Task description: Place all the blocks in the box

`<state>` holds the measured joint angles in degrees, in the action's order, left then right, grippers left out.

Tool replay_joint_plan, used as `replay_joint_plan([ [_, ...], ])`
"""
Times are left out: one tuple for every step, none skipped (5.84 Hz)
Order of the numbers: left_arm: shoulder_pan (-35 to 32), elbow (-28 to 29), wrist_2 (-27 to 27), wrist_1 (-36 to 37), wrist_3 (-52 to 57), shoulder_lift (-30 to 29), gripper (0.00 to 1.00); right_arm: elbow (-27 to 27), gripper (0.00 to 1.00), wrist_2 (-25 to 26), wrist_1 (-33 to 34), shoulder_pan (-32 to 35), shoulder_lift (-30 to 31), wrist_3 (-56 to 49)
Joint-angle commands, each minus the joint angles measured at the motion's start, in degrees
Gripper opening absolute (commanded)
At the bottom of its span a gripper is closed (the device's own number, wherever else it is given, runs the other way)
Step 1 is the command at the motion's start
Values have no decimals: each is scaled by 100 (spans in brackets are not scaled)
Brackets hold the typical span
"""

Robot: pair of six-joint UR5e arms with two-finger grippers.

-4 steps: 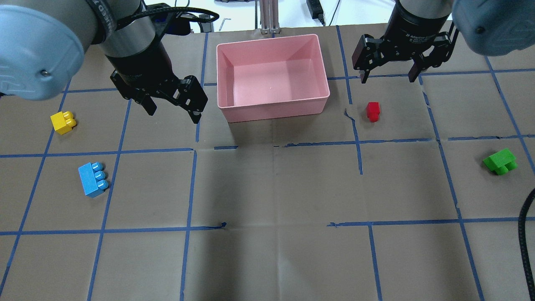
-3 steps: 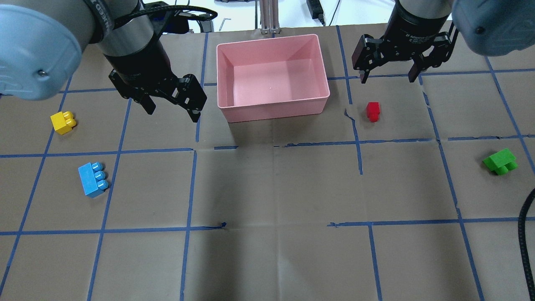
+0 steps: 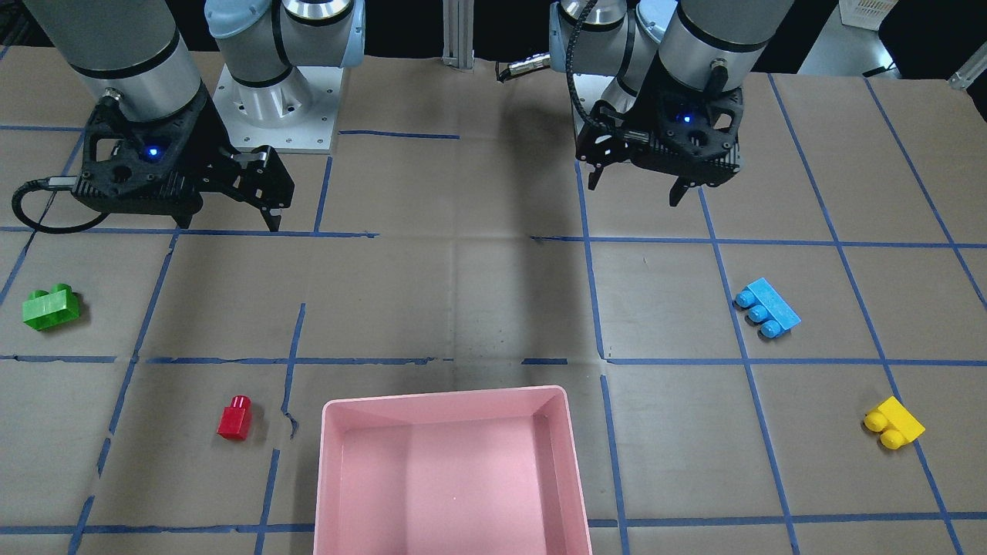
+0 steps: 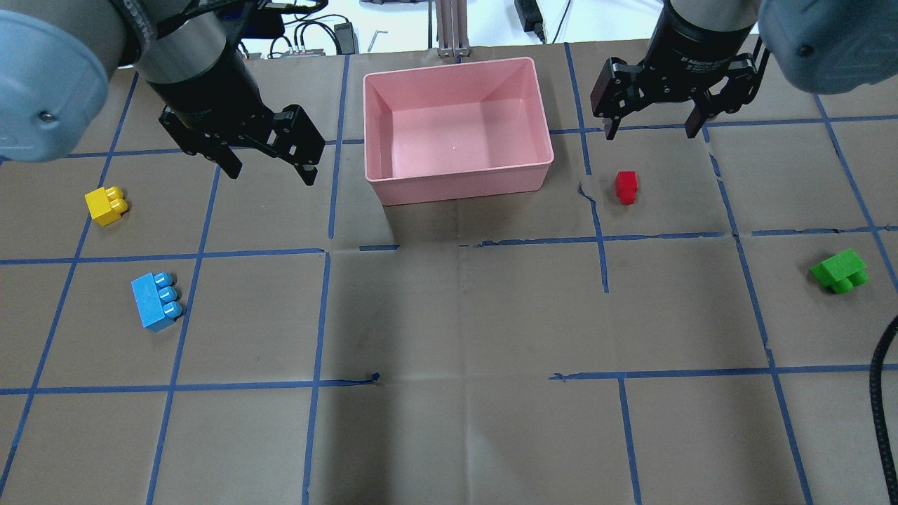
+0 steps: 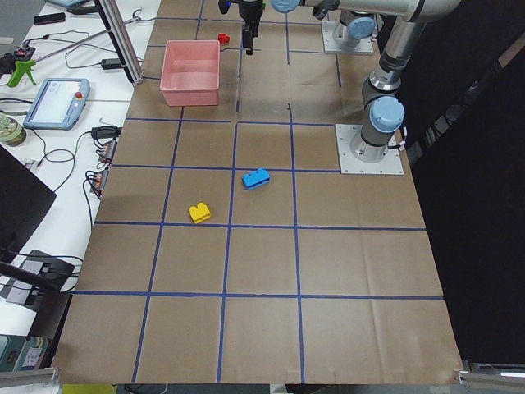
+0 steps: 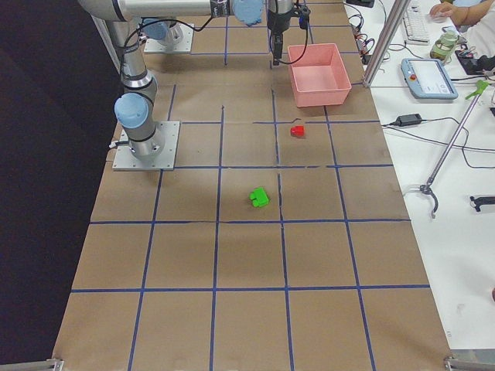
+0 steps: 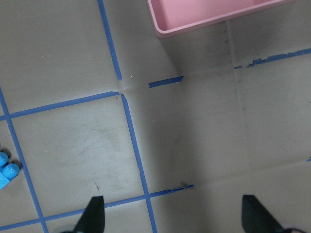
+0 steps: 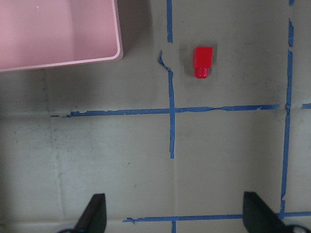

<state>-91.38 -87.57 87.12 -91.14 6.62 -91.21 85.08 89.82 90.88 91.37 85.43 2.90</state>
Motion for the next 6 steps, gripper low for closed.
replay_joint_plan([
  [1158, -102, 15, 420, -248, -272, 100, 0, 100, 0, 0, 3, 0, 0],
  [1766, -128, 33, 430, -249, -640, 100, 0, 100, 0, 0, 3, 0, 0],
  [2233, -277, 42, 613, -284, -974, 98, 0, 100, 0, 0, -5, 0, 0],
  [2908, -652, 24, 1119, -197, -1160, 94, 0, 100, 0, 0, -5, 0, 0],
  [3237, -1213, 24, 1881, 134, -1205, 94, 0, 100, 0, 0, 3, 0, 0],
  [3275, -1932, 33, 2916, 355, -1215, 94, 0, 100, -9, 0, -5, 0, 0],
])
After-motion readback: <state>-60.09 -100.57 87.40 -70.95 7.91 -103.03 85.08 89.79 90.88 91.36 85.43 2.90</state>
